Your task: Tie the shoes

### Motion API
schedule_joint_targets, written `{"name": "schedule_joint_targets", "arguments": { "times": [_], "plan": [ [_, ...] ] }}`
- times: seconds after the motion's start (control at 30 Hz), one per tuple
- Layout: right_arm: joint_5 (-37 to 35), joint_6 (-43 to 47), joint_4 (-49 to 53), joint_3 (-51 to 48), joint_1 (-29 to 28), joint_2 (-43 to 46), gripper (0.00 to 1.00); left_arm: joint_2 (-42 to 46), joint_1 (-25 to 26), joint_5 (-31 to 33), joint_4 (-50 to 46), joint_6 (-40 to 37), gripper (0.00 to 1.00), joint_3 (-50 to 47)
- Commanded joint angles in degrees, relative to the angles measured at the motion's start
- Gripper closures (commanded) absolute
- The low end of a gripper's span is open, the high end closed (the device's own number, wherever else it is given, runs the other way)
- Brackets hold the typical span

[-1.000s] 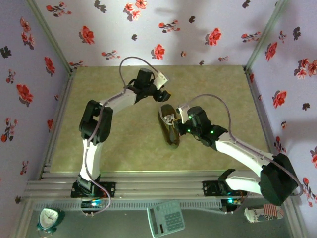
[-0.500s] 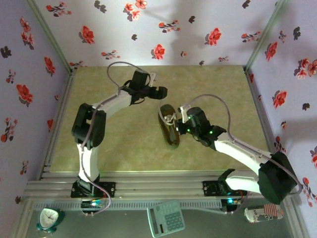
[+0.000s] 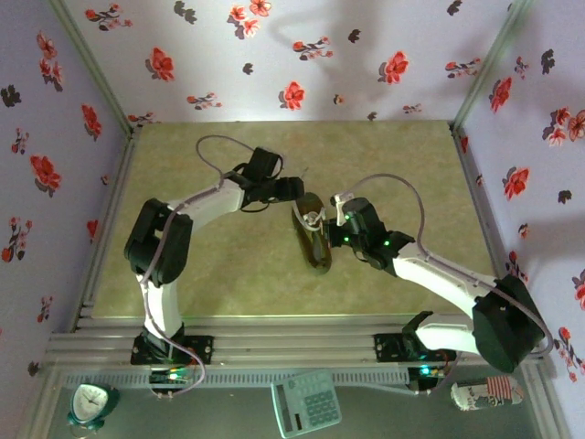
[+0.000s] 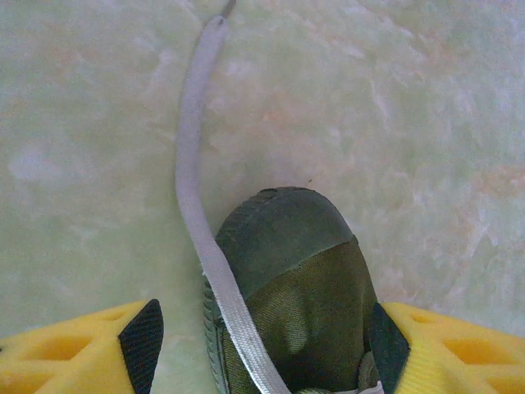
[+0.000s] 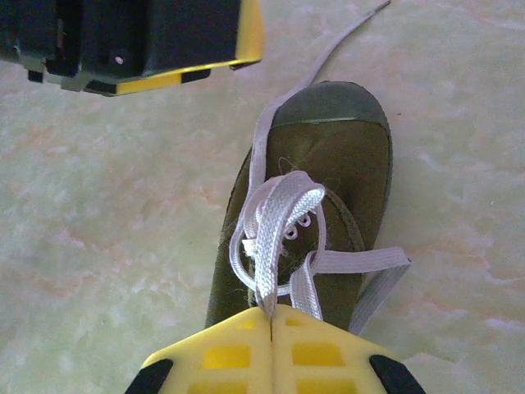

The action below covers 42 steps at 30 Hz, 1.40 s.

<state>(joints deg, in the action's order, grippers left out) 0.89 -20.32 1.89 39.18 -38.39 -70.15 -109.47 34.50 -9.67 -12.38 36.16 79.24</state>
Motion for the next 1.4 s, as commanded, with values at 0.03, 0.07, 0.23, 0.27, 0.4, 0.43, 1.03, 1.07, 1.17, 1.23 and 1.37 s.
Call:
{"name": "schedule_joint_targets", "arguments": {
  "times": [0.03, 0.07, 0.23, 0.27, 0.4, 0.43, 1.03, 1.07, 1.17, 1.23, 1.37],
  "plan": [
    [-3.55, -3.65, -0.37, -0.07, -0.45, -0.43, 1.00, 1.59, 0.47, 4.06, -4.86, 3.46, 0.29, 2.66],
    [-4.04, -4.05, -0.22, 0.00, -0.44, -0.60, 1.00, 1.45, 0.61, 4.59, -5.48, 3.76, 0.29, 3.00],
    [-4.40, -5.08, -0.23, -0.17, -0.41, -0.62, 1.00, 1.80, 1.40, 7.27, -7.84, 3.52, 0.28, 4.12],
    [-4.40, -5.25, -0.32, -0.37, -0.41, -0.39, 1.00, 1.81, 1.44, 8.04, -8.70, 3.74, 0.29, 4.55],
    [-4.50, -5.43, -0.98, -1.17, -0.40, -0.03, 1.00, 2.29, 1.53, 9.30, -9.61, 5.04, 0.33, 4.44],
    [-4.34, -5.44, -1.08, -1.29, -0.46, 0.00, 1.00, 2.32, 1.60, 9.23, -9.51, 5.54, 0.35, 4.50],
    [-4.49, -9.79, -11.03, -7.42, -0.43, -0.46, 1.00, -0.64, 4.92, 4.40, -9.91, 11.19, 0.59, 7.23],
    [-4.42, -9.70, -11.03, -7.32, -0.44, -0.71, 1.00, -1.09, 5.34, 4.40, -10.53, 11.78, 0.60, 7.60],
    [-4.91, -9.40, -10.77, -7.10, -0.44, -1.09, 1.00, -2.36, 7.09, 4.57, -12.13, 12.03, 0.62, 8.88],
    [-4.88, -9.38, -10.68, -7.01, -0.46, -1.13, 1.00, -2.80, 7.76, 4.84, -12.44, 12.63, 0.65, 8.85],
    [-4.84, -9.46, -10.65, -7.44, -0.55, -0.71, 1.00, -3.47, 8.47, 4.75, -13.18, 12.89, 0.69, 8.95]
  ]
}}
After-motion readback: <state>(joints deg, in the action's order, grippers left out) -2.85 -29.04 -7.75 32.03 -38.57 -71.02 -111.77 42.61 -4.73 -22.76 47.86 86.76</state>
